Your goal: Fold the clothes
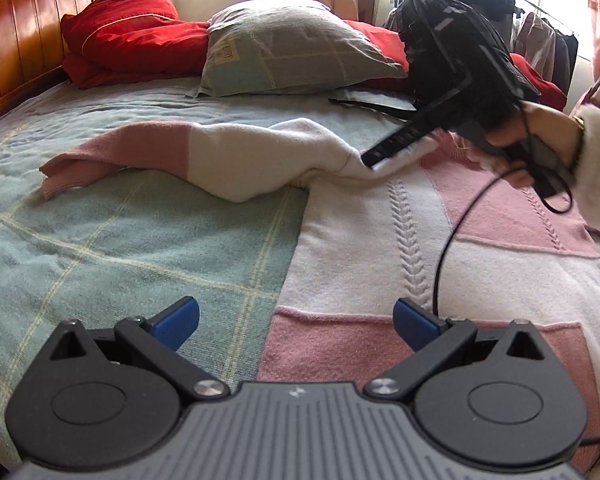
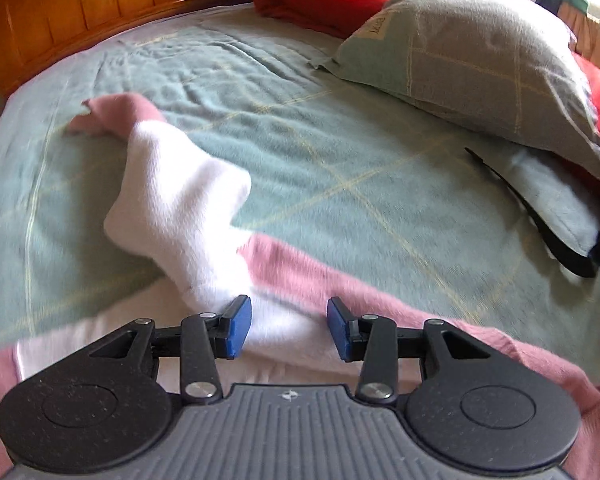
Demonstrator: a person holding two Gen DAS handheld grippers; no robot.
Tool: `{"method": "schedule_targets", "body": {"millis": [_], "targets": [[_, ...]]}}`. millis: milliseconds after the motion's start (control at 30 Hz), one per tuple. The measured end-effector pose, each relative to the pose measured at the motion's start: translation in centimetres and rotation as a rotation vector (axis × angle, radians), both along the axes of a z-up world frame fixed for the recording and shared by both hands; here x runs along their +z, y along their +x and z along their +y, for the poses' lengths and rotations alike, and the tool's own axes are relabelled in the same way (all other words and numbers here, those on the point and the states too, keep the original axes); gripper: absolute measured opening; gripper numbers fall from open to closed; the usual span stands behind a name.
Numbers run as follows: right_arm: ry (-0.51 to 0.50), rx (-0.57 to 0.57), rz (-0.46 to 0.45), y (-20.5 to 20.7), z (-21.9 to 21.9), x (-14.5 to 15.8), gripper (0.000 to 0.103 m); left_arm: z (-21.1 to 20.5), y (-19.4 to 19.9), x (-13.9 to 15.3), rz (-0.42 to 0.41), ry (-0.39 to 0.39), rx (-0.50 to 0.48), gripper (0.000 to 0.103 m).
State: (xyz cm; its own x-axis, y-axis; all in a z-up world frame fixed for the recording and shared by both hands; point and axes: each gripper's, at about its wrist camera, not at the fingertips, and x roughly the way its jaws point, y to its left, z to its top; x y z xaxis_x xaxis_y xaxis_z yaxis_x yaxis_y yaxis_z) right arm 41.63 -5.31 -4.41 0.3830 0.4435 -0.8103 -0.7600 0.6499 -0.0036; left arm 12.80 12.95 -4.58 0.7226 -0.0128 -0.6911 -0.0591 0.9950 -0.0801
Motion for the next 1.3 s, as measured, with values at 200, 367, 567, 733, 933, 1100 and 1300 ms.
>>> {"method": "schedule_targets", "body": {"millis": [200, 367, 567, 733, 933, 1100, 1300], "targets": [[-0.046, 0.071, -0.088, -1.4, -0.5, 1.5, 0.05, -0.2, 0.1, -0.3, 0.0, -0.007, -0.005, 0.102], [-0.009, 0.084, -0.142, 1.9, -0.2, 3.3, 0.057, -0.1, -0.1, -0.3, -0.001, -0.013, -0.004, 0.102], [-0.131, 0.11, -0.103, 4.7, -0.5, -0.1, 0.057, 0.1, -0.2, -0.6, 0.008, -0.018, 0.004, 0.102], [-0.114, 0.158, -0.14, 2.4, -1.7, -1.5, 0.057, -0.2, 0.3, -0.9, 0.013, -0.023, 0.001, 0.102], [-0.155, 0.19, -0.167, 3.1, -0.2, -1.5, 0.073, -1.0, 0.6, -1.0, 0.014, -0.024, -0.025, 0.102], [-0.029, 0.073, 0.061, 6.6, -1.5, -2.1, 0.065, -1.1, 0.3, -1.0, 0.018, -0.026, -0.026, 0.102], [0.015, 0.12, 0.024, 5.0, -2.5, -0.7, 0.015, -1.1, 0.5, -1.3, 0.029, -0.026, -0.025, 0.102]]}}
